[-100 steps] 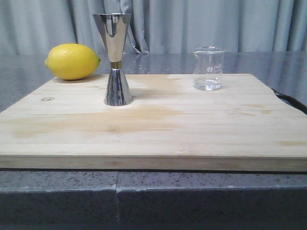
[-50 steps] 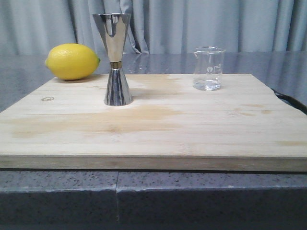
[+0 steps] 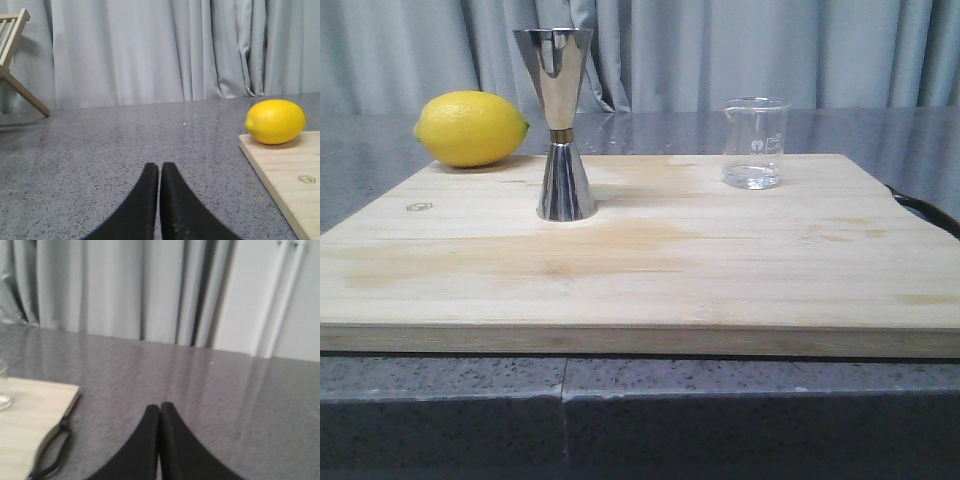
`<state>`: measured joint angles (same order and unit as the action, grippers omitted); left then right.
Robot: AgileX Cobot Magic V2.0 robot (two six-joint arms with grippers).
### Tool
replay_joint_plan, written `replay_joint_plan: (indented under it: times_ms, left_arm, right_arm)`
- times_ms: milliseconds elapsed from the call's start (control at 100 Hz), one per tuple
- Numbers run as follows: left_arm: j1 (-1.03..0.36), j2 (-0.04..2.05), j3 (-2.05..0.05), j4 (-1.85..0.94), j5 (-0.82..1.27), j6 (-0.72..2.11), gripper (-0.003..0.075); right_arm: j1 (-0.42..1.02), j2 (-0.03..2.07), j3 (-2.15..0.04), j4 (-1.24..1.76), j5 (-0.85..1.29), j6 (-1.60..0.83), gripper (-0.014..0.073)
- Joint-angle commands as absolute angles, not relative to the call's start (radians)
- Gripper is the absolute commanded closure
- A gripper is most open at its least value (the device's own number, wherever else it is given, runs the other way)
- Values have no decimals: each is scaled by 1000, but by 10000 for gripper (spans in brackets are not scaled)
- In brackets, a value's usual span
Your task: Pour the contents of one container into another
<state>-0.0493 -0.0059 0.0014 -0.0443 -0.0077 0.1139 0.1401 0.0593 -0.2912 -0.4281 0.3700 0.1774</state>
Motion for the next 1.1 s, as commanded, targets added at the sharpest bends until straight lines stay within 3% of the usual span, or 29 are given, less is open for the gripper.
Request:
replay_joint_plan:
  times_ms: [0,70,260,660,1090]
  left_arm:
    - [-45,-31,9,-53,-77,114,739]
    - [-45,-31,9,-53,-77,114,739]
    - [-45,-31,9,-53,-77,114,739]
    - [-45,-31,9,-53,-77,114,739]
    - [-45,-31,9,-53,-77,114,739]
  right_arm:
    - [136,67,-303,-130,316,-89,665]
    - [136,67,-262,-19,243,-162,665]
    - [136,21,-96,-17,12,-82,665]
    - [34,-31,3,-17,8,0,665]
    - [35,-31,43,-15,0,13,665]
